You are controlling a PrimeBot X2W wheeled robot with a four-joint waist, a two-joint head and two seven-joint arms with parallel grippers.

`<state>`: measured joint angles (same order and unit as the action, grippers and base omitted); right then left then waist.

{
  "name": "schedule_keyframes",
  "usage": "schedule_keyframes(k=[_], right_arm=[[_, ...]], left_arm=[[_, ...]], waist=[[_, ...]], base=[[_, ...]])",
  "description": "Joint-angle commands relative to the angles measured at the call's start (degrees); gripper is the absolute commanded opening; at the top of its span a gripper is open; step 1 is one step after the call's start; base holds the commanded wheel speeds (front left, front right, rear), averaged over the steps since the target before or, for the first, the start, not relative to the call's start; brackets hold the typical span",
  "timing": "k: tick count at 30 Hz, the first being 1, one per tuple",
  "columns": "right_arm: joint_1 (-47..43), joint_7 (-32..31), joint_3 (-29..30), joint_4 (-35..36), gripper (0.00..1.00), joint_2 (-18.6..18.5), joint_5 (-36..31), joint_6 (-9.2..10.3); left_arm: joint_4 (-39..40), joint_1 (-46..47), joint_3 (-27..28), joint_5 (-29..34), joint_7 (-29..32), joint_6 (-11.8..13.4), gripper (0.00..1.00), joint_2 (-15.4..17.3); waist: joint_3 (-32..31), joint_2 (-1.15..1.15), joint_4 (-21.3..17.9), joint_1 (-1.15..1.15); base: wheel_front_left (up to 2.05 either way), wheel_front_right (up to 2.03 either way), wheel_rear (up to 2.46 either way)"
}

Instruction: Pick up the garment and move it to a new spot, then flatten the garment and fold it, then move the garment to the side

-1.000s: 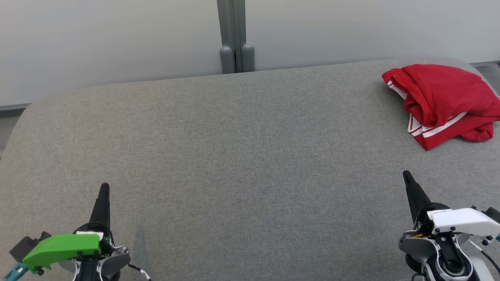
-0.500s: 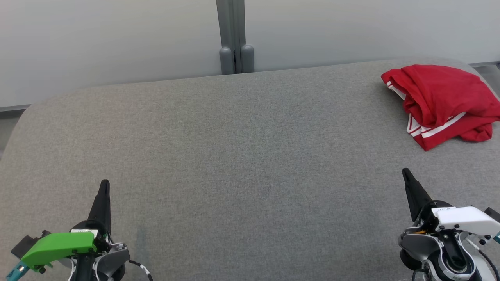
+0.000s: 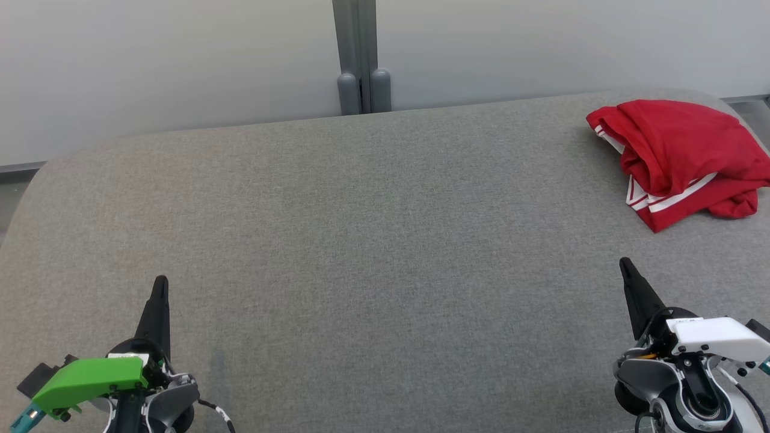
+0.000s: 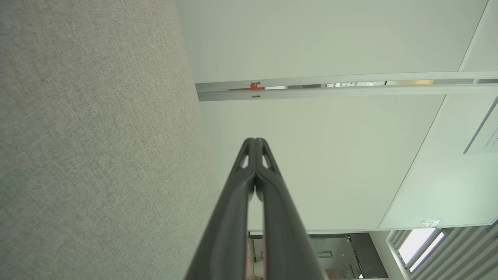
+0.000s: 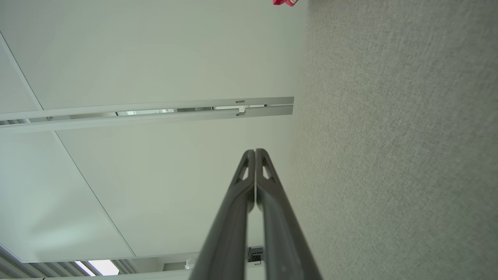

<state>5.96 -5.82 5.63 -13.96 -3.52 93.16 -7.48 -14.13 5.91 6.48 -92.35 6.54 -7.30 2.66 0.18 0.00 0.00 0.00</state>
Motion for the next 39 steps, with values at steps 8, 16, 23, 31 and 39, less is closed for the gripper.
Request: schedule_keyframes(k=[8, 16, 23, 31, 39], right_arm=[[0.4, -0.3, 0.2, -0.1, 0.0, 0.1, -0.2, -0.02], [0.4, -0.4, 0.3, -0.1, 0.0, 0.1, -0.3, -0.02], [0.4, -0.5, 0.4, -0.1, 0.0, 0.2, -0.4, -0.02], [0.4, -0.5, 0.4, -0.1, 0.0, 0.2, -0.5, -0.02], [0.4, -0.6, 0.5, -0.1, 0.0, 0.3, -0.5, -0.02]], left_arm=[[0.1, 0.6, 0.2, -0.1, 0.2, -0.4, 0.0, 0.4], [0.1, 0.6, 0.2, -0.1, 0.2, -0.4, 0.0, 0.4], [0.1, 0.6, 0.2, -0.1, 0.2, -0.4, 0.0, 0.4], [0.1, 0.6, 0.2, -0.1, 0.2, -0.4, 0.0, 0.4], [0.1, 0.6, 0.1, -0.1, 0.2, -0.4, 0.0, 0.4]], waist=[[0.0, 0.0, 0.0, 0.0], [0.0, 0.0, 0.0, 0.0], [0.0, 0.0, 0.0, 0.0], [0.0, 0.0, 0.0, 0.0], [0.0, 0.0, 0.0, 0.0]], base=[[0.0, 0.0, 0.0], [0.0, 0.0, 0.0], [0.0, 0.0, 0.0], [0.0, 0.0, 0.0], [0.0, 0.0, 0.0]])
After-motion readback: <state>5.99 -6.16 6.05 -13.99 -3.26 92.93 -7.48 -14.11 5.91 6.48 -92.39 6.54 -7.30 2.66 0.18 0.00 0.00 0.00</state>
